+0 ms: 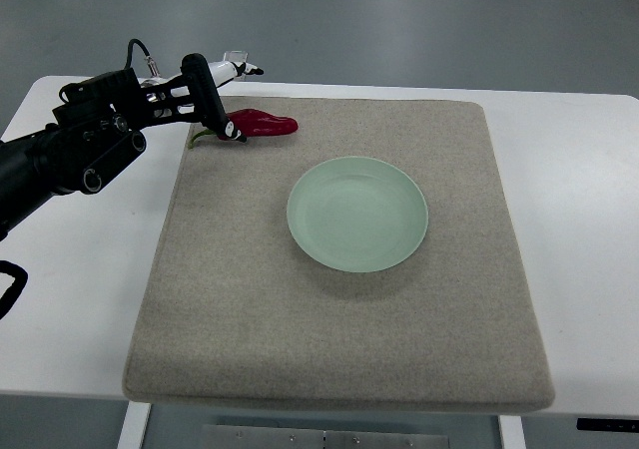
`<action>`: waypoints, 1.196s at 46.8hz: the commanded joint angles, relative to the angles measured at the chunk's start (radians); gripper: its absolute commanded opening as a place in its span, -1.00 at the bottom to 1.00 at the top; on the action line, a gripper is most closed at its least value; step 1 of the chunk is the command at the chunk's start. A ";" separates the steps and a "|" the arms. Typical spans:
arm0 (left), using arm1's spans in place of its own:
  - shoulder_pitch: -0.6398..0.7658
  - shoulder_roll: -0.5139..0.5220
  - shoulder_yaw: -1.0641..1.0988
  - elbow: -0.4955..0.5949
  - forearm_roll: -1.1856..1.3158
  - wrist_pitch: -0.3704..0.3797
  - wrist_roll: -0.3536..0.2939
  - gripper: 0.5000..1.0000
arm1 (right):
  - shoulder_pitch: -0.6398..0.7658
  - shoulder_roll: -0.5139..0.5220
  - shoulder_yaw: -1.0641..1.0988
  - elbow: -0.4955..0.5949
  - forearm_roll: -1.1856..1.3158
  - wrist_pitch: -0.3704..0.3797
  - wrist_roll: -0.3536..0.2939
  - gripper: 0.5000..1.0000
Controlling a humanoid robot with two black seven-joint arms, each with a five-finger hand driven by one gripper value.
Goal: Place red pepper on plate with left hand
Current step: 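Move the left hand over the red pepper and lower it, then close the left hand fingers around the red pepper, then carry the red pepper with the left hand over the green plate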
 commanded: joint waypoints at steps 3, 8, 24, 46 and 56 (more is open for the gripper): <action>0.001 -0.001 0.029 0.005 -0.006 -0.015 0.000 0.87 | 0.000 0.000 -0.001 0.002 0.000 0.000 0.000 0.71; -0.001 -0.003 0.028 0.006 -0.017 -0.061 0.000 0.87 | 0.000 0.000 0.000 0.000 0.000 0.000 0.000 0.71; -0.005 -0.003 0.026 0.002 -0.015 -0.118 -0.001 0.74 | 0.000 0.000 0.000 0.000 0.000 0.000 0.000 0.71; -0.010 -0.001 0.029 -0.002 -0.002 -0.116 -0.001 -0.17 | 0.000 0.000 0.000 0.000 0.000 0.000 0.000 0.71; -0.008 -0.001 0.029 -0.003 -0.002 -0.118 -0.001 -0.93 | 0.000 0.000 0.000 0.000 0.000 0.000 0.000 0.71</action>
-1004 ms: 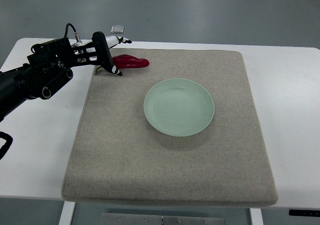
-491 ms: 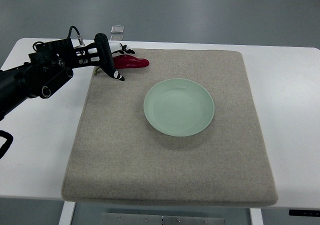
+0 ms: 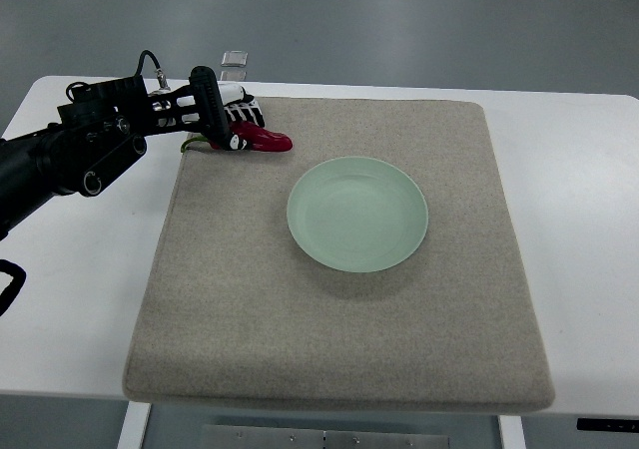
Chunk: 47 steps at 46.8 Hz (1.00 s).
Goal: Place red pepper on plate with left hand
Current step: 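Carry the red pepper with the left hand over the green plate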
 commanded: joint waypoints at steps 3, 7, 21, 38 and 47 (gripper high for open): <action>0.001 0.000 0.000 0.000 0.000 -0.001 0.001 -1.00 | 0.000 0.000 0.000 0.000 0.000 0.000 0.000 0.71; 0.001 0.000 0.000 0.000 -0.001 -0.001 0.001 -1.00 | 0.000 0.000 0.000 0.000 -0.001 0.000 0.000 0.71; -0.007 0.000 -0.018 -0.003 -0.023 0.000 0.001 -1.00 | 0.000 0.000 0.000 0.000 0.000 0.000 0.000 0.71; -0.033 0.011 -0.032 -0.169 -0.055 0.012 0.000 -1.00 | 0.000 0.000 0.000 0.000 0.000 0.000 0.000 0.71; -0.033 0.012 -0.031 -0.313 -0.046 0.012 -0.002 -1.00 | 0.000 0.000 -0.001 0.000 0.000 0.000 0.000 0.71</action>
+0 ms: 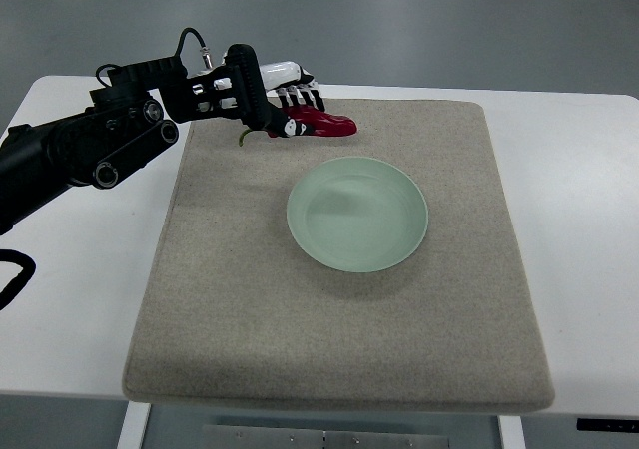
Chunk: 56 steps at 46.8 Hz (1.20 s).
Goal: Place red pepper on plate with left hand
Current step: 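Carry the red pepper with the left hand over the green plate, then open the left hand to release the pepper onto the plate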
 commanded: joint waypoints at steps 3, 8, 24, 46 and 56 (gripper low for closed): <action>0.000 0.000 0.006 -0.092 0.010 -0.004 -0.001 -1.00 | 0.000 0.000 0.000 0.000 0.000 0.000 0.000 0.71; 0.000 0.000 0.017 -0.151 0.015 -0.007 -0.001 -1.00 | 0.000 0.000 0.000 0.000 0.000 0.000 0.000 0.71; 0.005 -0.002 0.037 -0.218 0.017 -0.038 -0.006 -0.89 | 0.000 0.000 0.000 0.000 0.000 0.000 -0.001 0.72; 0.006 -0.002 0.075 -0.235 0.017 -0.090 -0.011 -0.64 | 0.000 0.000 0.000 0.000 0.000 0.000 0.000 0.71; 0.006 -0.003 0.075 -0.238 0.015 -0.090 -0.011 -0.08 | 0.000 0.000 -0.001 0.000 0.000 0.000 0.000 0.71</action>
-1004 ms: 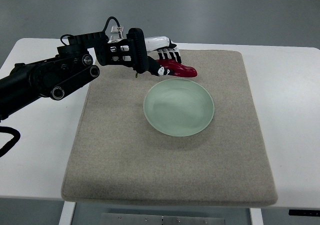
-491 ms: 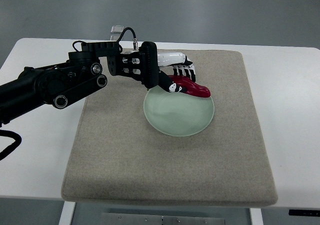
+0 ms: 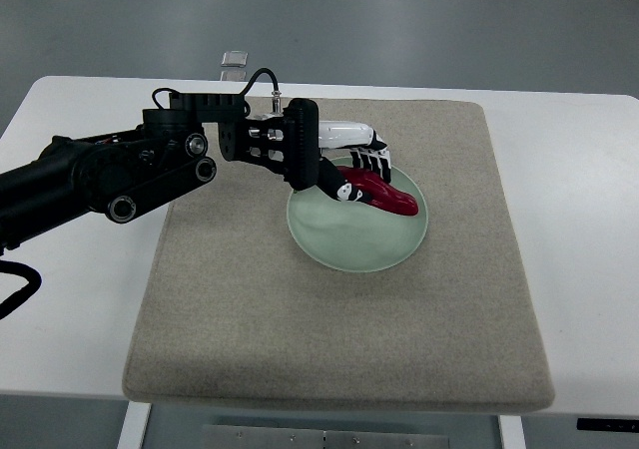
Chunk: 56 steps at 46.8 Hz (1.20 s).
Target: Place red pepper on plate with left hand
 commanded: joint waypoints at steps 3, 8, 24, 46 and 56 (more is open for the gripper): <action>0.001 -0.004 0.000 0.004 -0.008 0.000 0.000 0.09 | 0.000 0.000 0.000 0.000 0.000 0.000 0.000 0.71; 0.004 -0.009 -0.002 0.007 -0.014 0.000 0.000 0.15 | 0.000 0.000 0.000 0.000 0.000 0.000 0.000 0.71; 0.004 -0.010 -0.011 0.022 -0.022 0.008 0.002 0.68 | 0.000 0.000 0.000 0.000 0.000 0.000 0.000 0.71; -0.003 -0.012 -0.018 0.263 -0.096 0.212 -0.003 0.87 | 0.000 0.000 0.000 0.000 0.000 0.000 0.000 0.71; -0.003 -0.010 -0.020 0.361 -0.214 0.250 -0.001 0.96 | 0.000 0.000 -0.001 0.000 0.000 0.000 0.000 0.71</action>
